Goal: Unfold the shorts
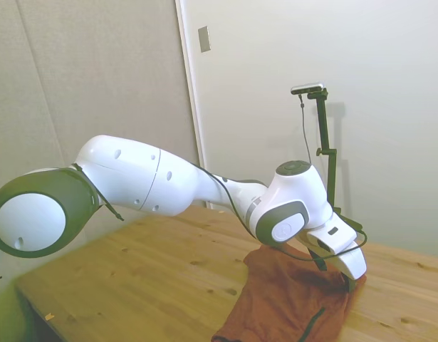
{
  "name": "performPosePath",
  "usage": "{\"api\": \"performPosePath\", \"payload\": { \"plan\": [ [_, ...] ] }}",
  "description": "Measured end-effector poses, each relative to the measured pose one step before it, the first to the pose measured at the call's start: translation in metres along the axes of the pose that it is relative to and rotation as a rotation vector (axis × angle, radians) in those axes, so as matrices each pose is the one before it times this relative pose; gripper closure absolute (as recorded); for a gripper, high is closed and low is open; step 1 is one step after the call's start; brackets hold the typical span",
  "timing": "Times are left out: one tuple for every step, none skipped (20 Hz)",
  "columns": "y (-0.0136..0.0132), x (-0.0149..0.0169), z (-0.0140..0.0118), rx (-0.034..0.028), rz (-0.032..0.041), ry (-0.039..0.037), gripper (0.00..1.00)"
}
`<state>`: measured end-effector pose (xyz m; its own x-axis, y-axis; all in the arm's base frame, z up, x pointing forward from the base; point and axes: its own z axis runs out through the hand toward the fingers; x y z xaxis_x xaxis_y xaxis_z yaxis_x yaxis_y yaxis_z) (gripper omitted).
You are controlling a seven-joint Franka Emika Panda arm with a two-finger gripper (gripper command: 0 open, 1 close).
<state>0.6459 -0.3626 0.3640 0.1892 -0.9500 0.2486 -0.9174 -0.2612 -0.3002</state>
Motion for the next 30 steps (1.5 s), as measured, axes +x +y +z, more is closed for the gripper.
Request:
{"api": "performPosePath", "payload": {
  "plan": [
    [-0.00101,-0.0012,0.00021,0.00132,-0.0014,-0.00187,1.0],
    [-0.0007,-0.00082,0.00013,0.00086,-0.00096,-0.00117,1.0],
    [-0.00033,-0.00038,0.00005,0.00042,-0.00045,-0.00055,1.0],
    [0.00001,0.00003,-0.00001,0.00001,0.00003,0.00003,1.0],
    [0.00003,0.00003,0.00001,-0.00003,0.00005,0.00002,1.0],
    [0.00002,0.00001,0.00001,-0.00003,0.00003,0.0,1.0],
    [-0.00001,-0.00001,0.0,0.00001,-0.00001,-0.00001,1.0],
    [0.00001,-0.00001,0.00002,-0.00002,0.0,-0.00003,1.0],
    [0.00002,0.00001,0.00001,-0.00005,0.00002,-0.00001,1.0],
    [0.00016,-0.00003,0.00014,-0.00033,0.00014,-0.00022,1.0],
    [0.0005,-0.00026,0.00057,-0.00115,0.00025,-0.00093,1.0],
    [0.00052,-0.00031,0.00068,-0.0013,0.00023,-0.00106,1.0],
    [0.00045,-0.00008,0.00058,-0.00102,0.00033,-0.00066,1.0],
    [0.0003,0.00006,0.00035,-0.00054,0.00029,-0.00026,1.0],
    [0.0004,0.0001,0.00027,-0.00059,0.0004,-0.00031,1.0],
    [0.00081,0.00029,0.00042,-0.00101,0.00048,-0.0005,1.0],
    [0.00086,0.00057,0.00024,-0.00056,0.00013,-0.00028,1.0],
    [0.00087,0.00083,0.00007,-0.00012,-0.00203,-0.00008,1.0],
    [0.00094,0.00099,0.0,0.00003,-0.00309,0.00001,1.0],
    [0.00086,0.00088,0.00001,0.00012,-0.0051,-0.00006,1.0],
    [0.00091,0.00069,0.00013,0.00117,-0.00448,-0.00146,1.0],
    [0.0012,0.00039,0.00012,0.00308,-0.0038,-0.00374,1.0],
    [0.00083,0.00014,-0.00119,0.00514,-0.00324,-0.00361,1.0],
    [0.00017,0.0005,-0.00342,0.00613,-0.00617,-0.00073,1.0],
    [-0.00038,0.00052,-0.00557,0.00801,-0.00641,0.00096,1.0],
    [-0.0005,0.00021,-0.00788,0.00791,-0.00629,0.00235,1.0],
    [-0.00036,-0.00044,-0.00884,0.00763,-0.00743,0.00214,1.0],
    [-0.00078,-0.00107,-0.0101,0.00913,-0.00824,0.00168,1.0],
    [-0.00126,-0.00206,-0.01012,0.00998,-0.00864,0.0006,1.0],
    [-0.00245,-0.00399,-0.01082,0.01071,-0.00876,-0.00082,1.0]
  ]
}}
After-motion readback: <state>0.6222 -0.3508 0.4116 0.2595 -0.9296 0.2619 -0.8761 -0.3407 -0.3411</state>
